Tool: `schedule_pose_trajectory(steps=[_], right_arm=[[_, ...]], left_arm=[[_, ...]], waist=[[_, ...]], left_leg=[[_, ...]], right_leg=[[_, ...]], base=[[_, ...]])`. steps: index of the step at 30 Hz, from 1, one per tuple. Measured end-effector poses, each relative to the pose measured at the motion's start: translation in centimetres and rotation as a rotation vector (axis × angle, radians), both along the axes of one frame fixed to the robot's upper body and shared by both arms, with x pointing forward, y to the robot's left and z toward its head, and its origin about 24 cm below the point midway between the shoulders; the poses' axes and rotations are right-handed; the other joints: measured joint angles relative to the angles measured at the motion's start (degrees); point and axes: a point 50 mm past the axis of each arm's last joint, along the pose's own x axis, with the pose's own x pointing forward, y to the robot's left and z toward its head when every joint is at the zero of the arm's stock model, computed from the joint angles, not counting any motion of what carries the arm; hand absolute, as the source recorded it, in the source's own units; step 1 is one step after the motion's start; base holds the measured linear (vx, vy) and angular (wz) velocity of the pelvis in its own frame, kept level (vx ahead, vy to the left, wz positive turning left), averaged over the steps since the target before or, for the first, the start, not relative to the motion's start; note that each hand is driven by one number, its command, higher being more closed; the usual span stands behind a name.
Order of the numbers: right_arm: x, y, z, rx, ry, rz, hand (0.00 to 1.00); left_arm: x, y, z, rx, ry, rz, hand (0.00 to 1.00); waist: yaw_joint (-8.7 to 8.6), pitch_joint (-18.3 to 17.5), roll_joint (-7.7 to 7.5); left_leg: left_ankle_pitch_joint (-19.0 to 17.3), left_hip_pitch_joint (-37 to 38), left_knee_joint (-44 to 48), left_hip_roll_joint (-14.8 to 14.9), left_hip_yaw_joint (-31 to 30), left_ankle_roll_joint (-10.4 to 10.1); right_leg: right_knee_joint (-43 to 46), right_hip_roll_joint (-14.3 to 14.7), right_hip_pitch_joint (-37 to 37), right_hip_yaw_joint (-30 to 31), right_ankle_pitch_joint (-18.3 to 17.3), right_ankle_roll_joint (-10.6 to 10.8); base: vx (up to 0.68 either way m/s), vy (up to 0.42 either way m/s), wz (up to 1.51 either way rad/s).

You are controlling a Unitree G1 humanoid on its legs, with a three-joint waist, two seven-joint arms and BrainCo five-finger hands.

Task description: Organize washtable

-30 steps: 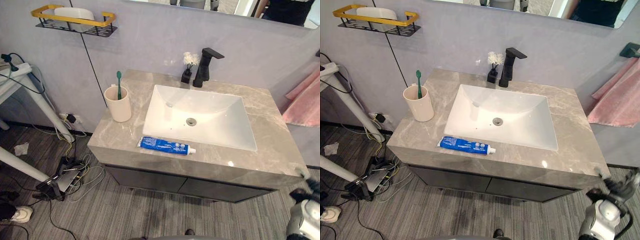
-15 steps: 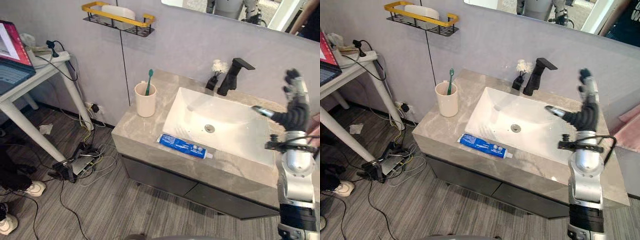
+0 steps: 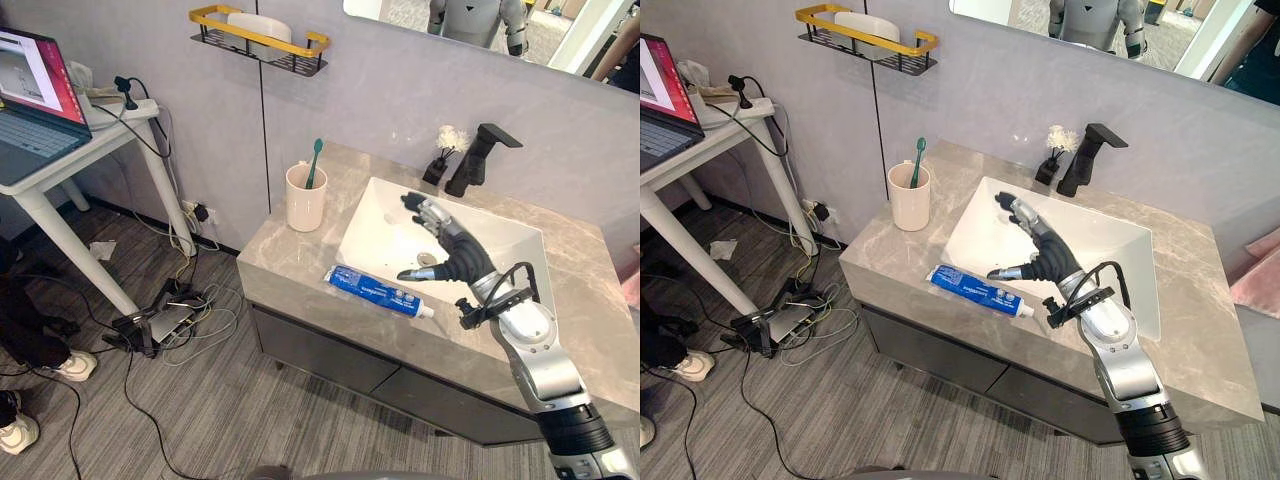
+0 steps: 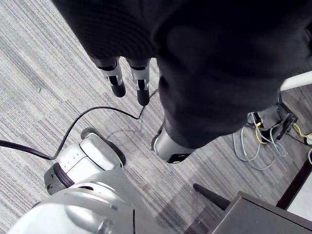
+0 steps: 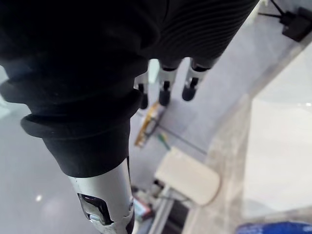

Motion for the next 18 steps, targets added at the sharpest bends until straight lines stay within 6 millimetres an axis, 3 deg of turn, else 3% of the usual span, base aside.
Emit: schedule_pose_trajectory(steps=[7,18], right_arm=[[0.1,-1.8,-1.8,-0.128,0.083,-0.047,0.00],[0.3,-2.5,-2.9,-0.220,0.108,-0.086,0.00]], left_arm=[[0.1,0.0,0.0,-0.013,0.008,-0.070,0.00],[0.2,0.0,0.0,-0.015,0.010,-0.086,0.00]], waist=[[-0.13,0.02,0.01],[0.00,0.43,-0.19]], left_leg=[[0.00,-0.19,-0.12,0.05,0.18,0.00],[0.03,-1.03,-0.11,0.18,0.86,0.01]], right_leg=[[-0.65,0.10,-0.11,0.11,0.32,0.02],[-0.90,0.16,-1.29,0.88,0.72,-0.06]], base=[[0.00,0.001,0.00],[0.00,0.005,-0.03]])
